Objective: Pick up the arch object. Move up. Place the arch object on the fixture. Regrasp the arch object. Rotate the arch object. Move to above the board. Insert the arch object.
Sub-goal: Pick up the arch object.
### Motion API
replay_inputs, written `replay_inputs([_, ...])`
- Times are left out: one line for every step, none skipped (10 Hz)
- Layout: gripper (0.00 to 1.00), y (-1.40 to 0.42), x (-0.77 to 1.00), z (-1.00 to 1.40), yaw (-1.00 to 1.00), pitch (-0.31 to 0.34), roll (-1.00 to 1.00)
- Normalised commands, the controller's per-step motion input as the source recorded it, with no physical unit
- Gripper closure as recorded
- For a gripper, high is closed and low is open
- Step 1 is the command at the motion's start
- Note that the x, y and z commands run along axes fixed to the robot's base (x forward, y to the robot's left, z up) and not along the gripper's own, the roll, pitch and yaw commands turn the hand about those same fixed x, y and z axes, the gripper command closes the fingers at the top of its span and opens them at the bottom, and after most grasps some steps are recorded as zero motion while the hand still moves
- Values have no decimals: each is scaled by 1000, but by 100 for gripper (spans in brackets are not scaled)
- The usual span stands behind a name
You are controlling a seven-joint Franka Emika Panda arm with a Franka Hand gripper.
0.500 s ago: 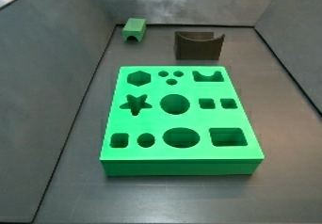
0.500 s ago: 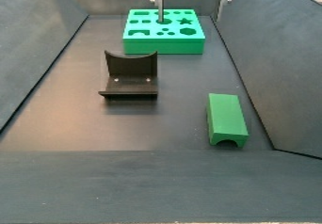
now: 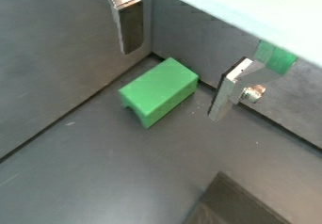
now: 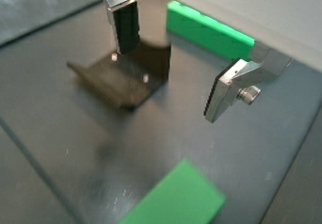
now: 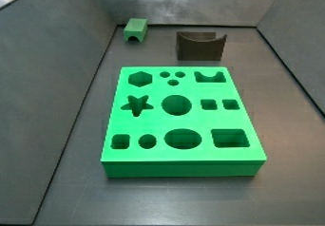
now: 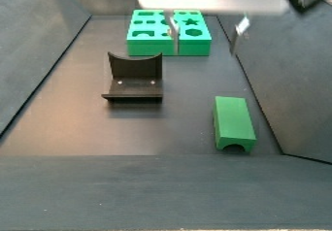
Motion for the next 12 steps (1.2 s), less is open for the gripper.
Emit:
replay_inputs([0,414,-231,-994,-320,0,94])
replay_inputs([0,489,-429,-909,-223,-43,51])
replay_inputs([0,474,-249,-877,0,-164,0])
replay_inputs([0,514,-97,-829,0,-164,-40])
replay_inputs([0,509,-109,-783,0,-183,-69])
replay_inputs([0,463,-31,-731,0,-176,-117])
replay_inputs([0,417,-109,-663,0,-214,-143])
replay_inputs([0,311,-203,-569,0,-264,-176])
replay_inputs([0,206,-189,-574,0,-247,-147])
replay_inputs([0,114,-71,-451,0,-154,-91])
replay_inputs([0,77,-3,-431,0,-113,-84])
replay_inputs([0,0,0,0,-89,0,-14])
